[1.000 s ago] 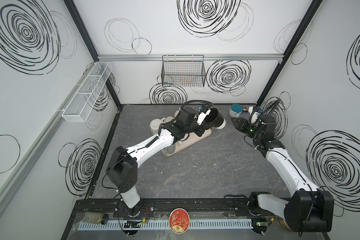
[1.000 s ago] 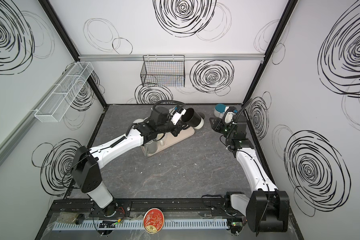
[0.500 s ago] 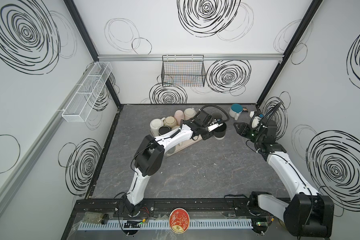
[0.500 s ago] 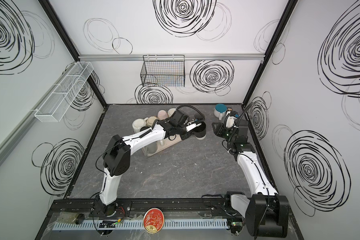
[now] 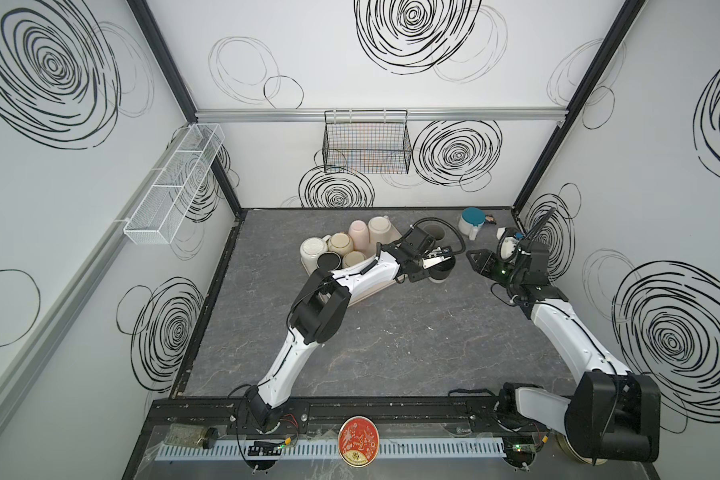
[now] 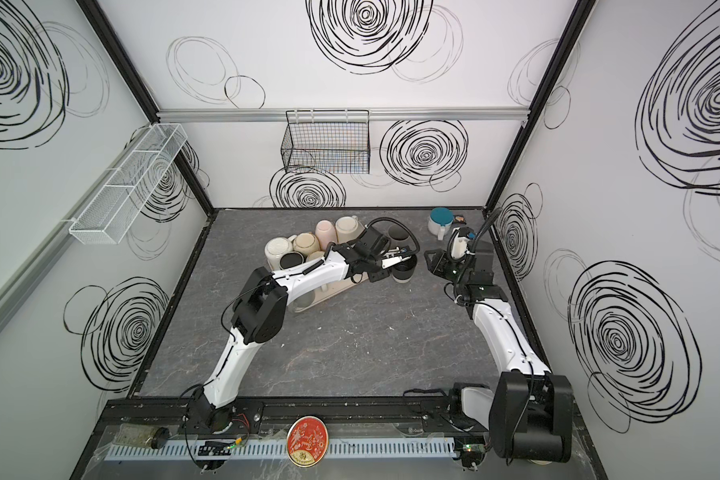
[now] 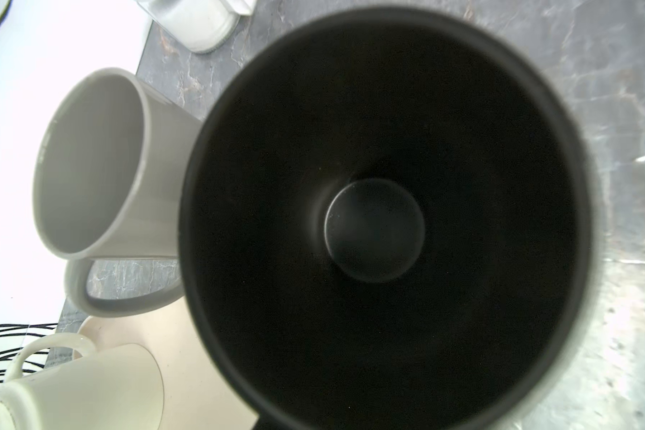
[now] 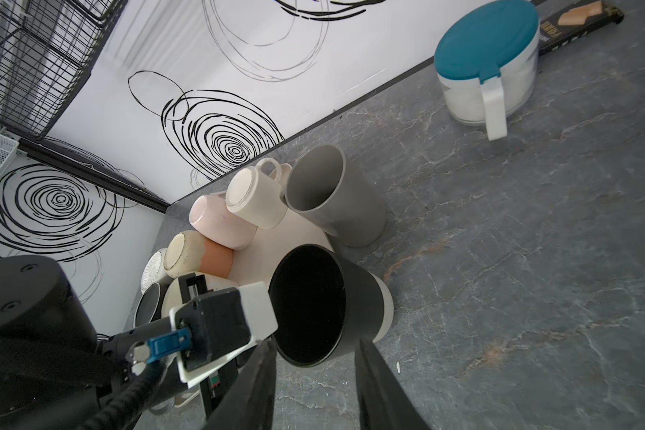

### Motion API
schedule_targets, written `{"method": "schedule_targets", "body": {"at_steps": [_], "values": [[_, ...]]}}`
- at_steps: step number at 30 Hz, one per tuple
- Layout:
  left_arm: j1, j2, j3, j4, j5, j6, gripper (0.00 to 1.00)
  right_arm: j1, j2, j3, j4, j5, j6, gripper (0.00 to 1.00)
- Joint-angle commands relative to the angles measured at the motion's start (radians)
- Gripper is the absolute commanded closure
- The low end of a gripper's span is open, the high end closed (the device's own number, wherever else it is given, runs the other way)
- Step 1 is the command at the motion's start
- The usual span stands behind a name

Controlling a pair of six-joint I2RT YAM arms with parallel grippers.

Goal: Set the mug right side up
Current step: 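Lower the black mug upright onto the table beside the grey mug with the left gripper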

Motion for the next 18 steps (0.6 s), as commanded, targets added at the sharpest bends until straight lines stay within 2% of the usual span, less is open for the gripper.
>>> {"method": "schedule_targets", "body": {"at_steps": [1,8,18], "values": [[0.003,0.009,0.070,0.084,-0.024,0.039,1.00,-0.004,0.019,-0.005,0.016,-0.033,-0.004,0.60],[0.011,0.059,0.118,0.062,-0.085,0.052,1.00,-0.005,0.051,-0.003,0.015,-0.052,0.005,0.60],[0.012,0.072,0.129,0.080,-0.159,0.051,0.61,-0.004,0.066,0.010,-0.006,-0.061,0.004,0.60]]}}
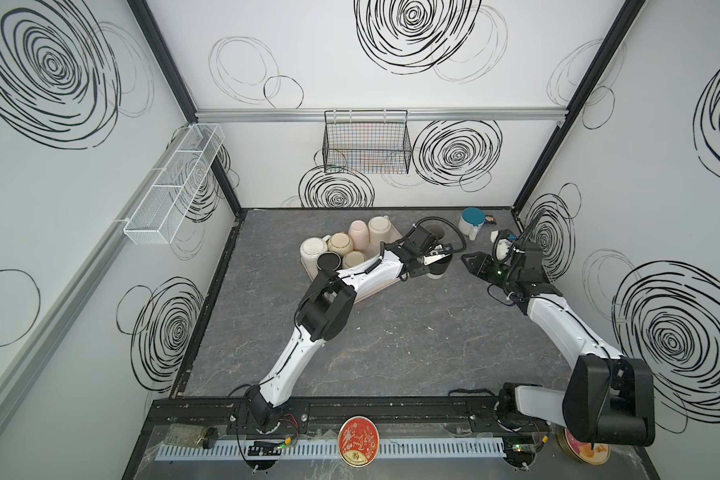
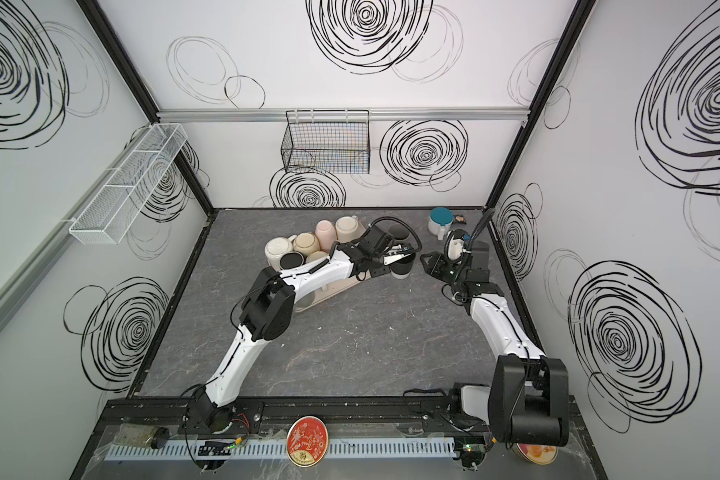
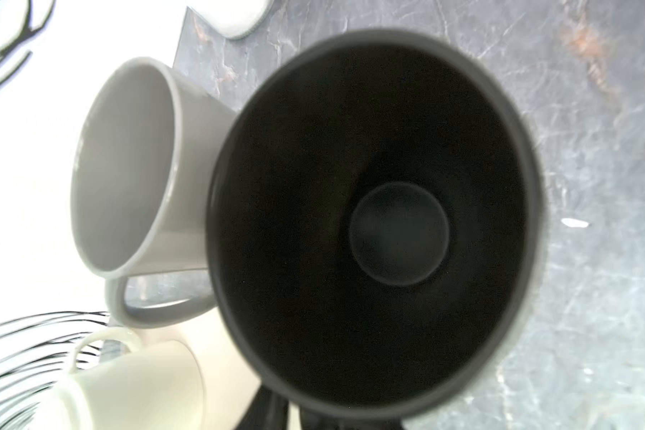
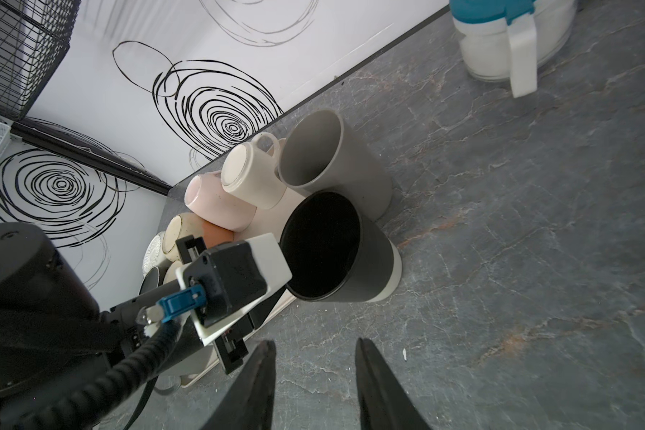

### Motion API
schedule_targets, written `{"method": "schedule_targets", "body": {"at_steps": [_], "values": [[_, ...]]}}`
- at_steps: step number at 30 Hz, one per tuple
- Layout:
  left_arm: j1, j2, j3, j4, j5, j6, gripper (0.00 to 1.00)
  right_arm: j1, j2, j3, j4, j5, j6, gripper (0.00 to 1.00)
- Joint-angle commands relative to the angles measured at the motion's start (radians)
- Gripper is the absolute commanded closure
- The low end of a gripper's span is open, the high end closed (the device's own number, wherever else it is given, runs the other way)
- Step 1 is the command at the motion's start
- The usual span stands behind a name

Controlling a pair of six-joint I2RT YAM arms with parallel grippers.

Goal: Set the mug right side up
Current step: 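Lower the black mug upright onto the table beside the grey mug with the left gripper, then move the right gripper to the cream-bottomed speckled mug while the left gripper withdraws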

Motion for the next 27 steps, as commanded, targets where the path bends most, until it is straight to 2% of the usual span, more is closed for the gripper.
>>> {"method": "schedule_targets", "body": {"at_steps": [1,8,13,19,27], "values": [[0.007,0.002,0.037,0.055,-0.033,0.004,0.58,-0.002,-0.001,0.010,-0.005,-0.016,0.001,0.60],[0.006,-0.034,0.016,0.036,-0.037,-0.020,0.48,0.007,-0.028,0.010,-0.022,-0.008,0.009,0.60],[0.006,-0.130,-0.063,0.056,-0.034,-0.055,0.41,0.036,-0.048,0.022,-0.050,0.019,0.004,0.60],[0.013,-0.351,-0.312,0.211,-0.013,-0.099,0.34,0.121,-0.059,0.048,-0.073,0.104,-0.014,0.60],[0.080,-0.646,-0.659,0.345,0.000,-0.260,0.31,0.301,0.016,0.120,-0.099,0.198,-0.028,0.60]]}}
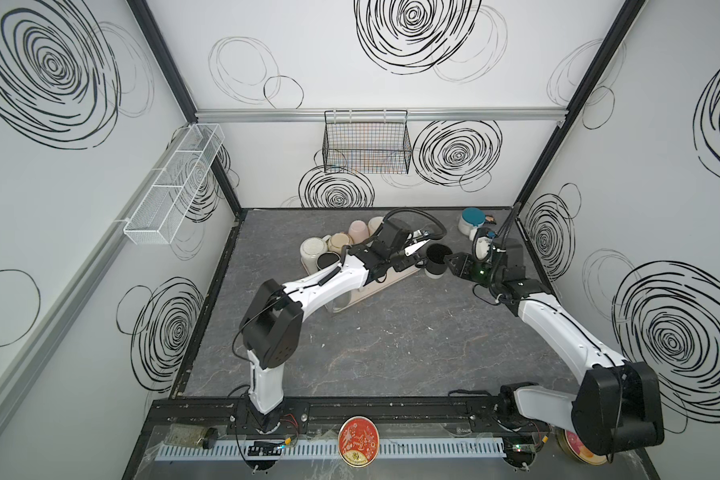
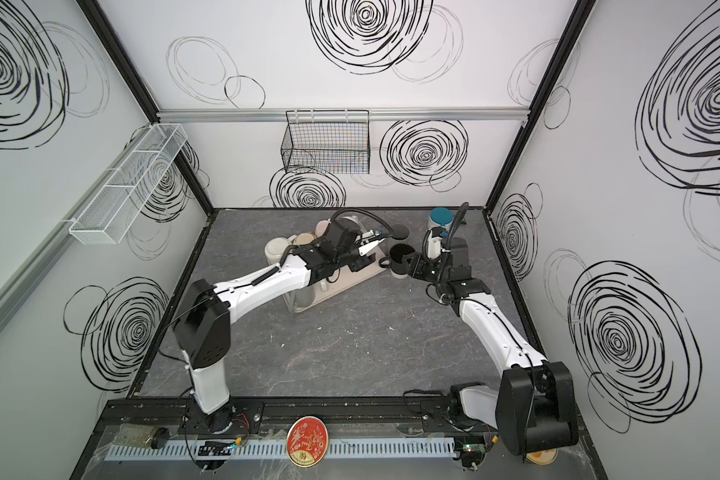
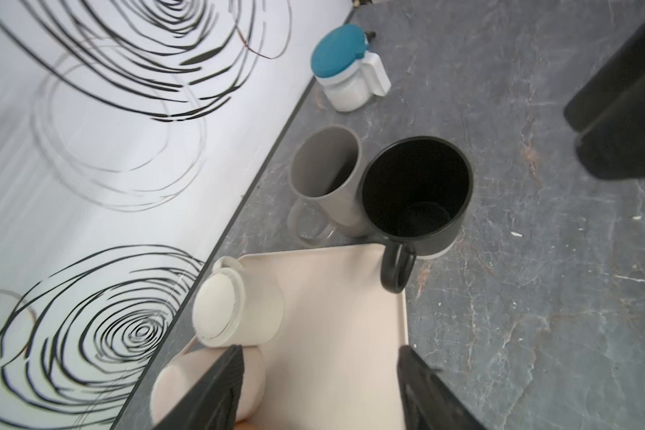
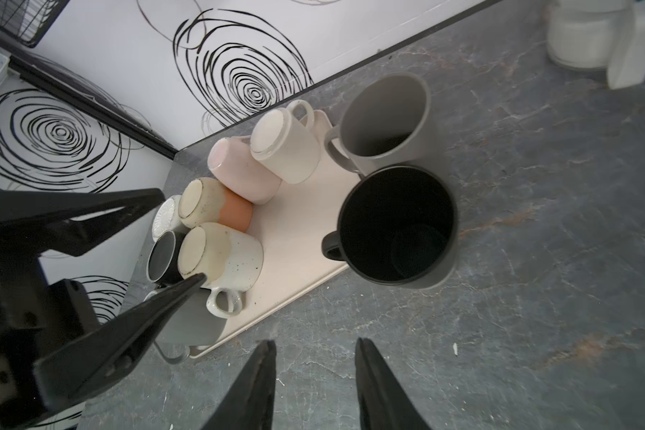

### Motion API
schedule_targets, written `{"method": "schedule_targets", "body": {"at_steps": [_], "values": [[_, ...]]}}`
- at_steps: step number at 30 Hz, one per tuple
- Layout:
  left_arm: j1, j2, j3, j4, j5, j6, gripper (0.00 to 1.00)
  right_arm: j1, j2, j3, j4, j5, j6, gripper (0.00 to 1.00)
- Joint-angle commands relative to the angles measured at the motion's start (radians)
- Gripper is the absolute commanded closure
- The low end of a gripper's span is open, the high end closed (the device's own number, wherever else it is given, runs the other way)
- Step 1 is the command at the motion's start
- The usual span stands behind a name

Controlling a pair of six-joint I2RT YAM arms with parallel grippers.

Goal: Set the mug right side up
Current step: 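Move the right gripper to the cream-bottomed speckled mug while the left gripper withdraws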

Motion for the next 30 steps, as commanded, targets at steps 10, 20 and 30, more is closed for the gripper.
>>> {"method": "schedule_targets", "body": {"at_steps": [10,20,30], "values": [[0.121,-0.470,-0.484,0.141,-0.077,-0.244,0.30,0.321,0.244,0.177,-0.032,0.177,-0.023,0.58],[0.258,-0.772,-0.757,0.108,-0.095,-0.409,0.28,0.504,0.606,0.529,-0.252,0.243,-0.112,0.44],[0.341,-0.904,-0.900,0.115,-0.027,-0.524,0.27,0.596,0.846,0.791,-0.437,0.307,-0.131,0.35]]}}
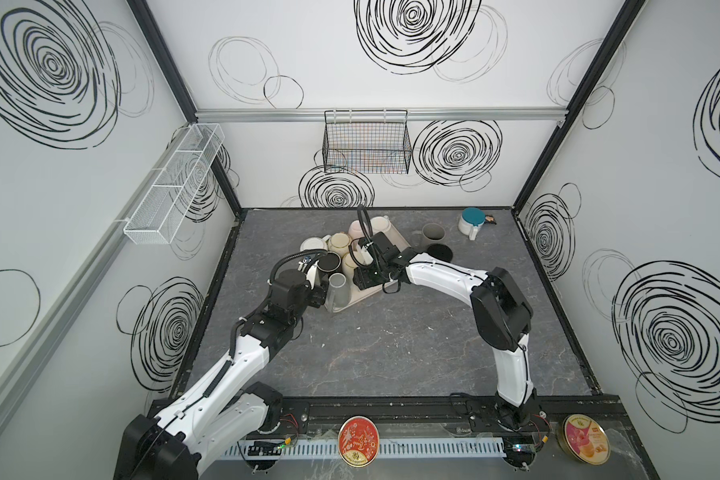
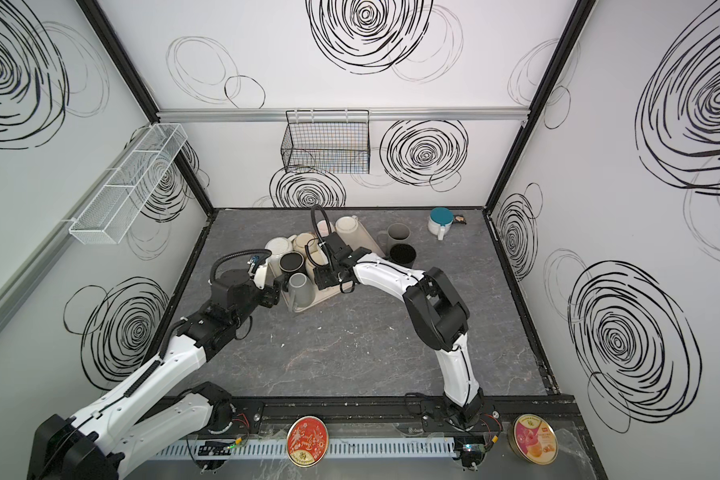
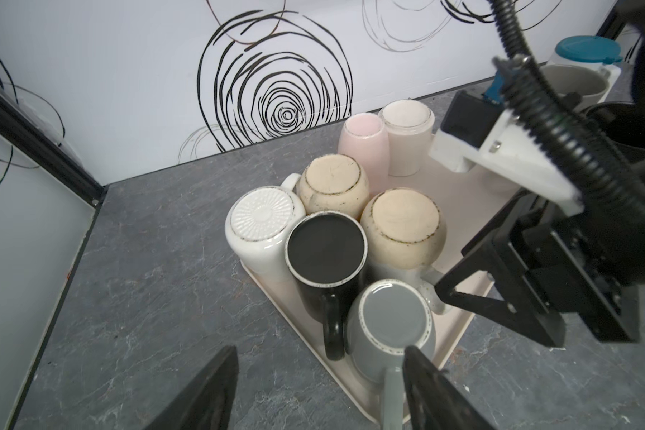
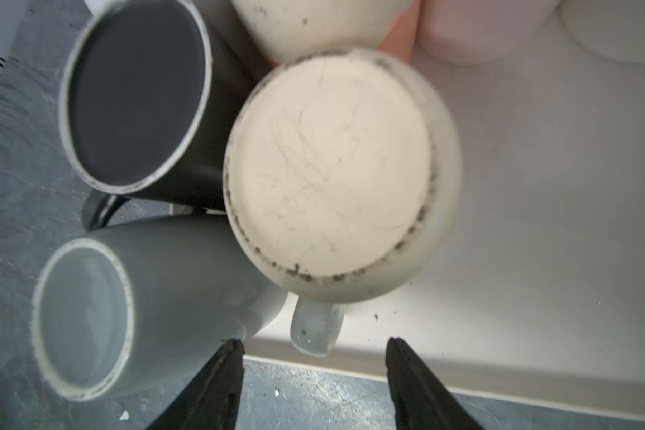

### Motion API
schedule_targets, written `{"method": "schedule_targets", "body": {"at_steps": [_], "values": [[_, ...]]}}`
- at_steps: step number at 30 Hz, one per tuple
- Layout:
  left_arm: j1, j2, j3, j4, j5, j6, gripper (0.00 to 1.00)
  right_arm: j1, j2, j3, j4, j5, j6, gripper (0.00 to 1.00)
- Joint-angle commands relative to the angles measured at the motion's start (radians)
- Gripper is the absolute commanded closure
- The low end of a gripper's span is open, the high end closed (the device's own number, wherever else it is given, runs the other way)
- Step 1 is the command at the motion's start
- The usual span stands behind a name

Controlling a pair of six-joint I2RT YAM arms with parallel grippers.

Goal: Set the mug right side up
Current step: 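Move the right gripper to the cream-bottomed speckled mug while the left gripper withdraws, then close the right gripper on the speckled mug on the tray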

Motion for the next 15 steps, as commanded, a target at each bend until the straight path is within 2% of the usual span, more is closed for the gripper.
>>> {"method": "schedule_targets", "body": {"at_steps": [1,6,15], "values": [[0.007,-0.020,-0.025,0.040,0.032,-0.061,0.27,0.015,0.033,0.057,-0.096,0.049,-0.011,0.36],[0.007,-0.022,-0.021,0.036,0.033,-0.060,0.27,0.013,0.067,0.099,-0.117,0.090,-0.024,0.45],[0.007,-0.007,-0.015,0.035,0.047,-0.066,0.27,0.004,0.115,0.143,-0.137,0.120,-0.041,0.52]]}}
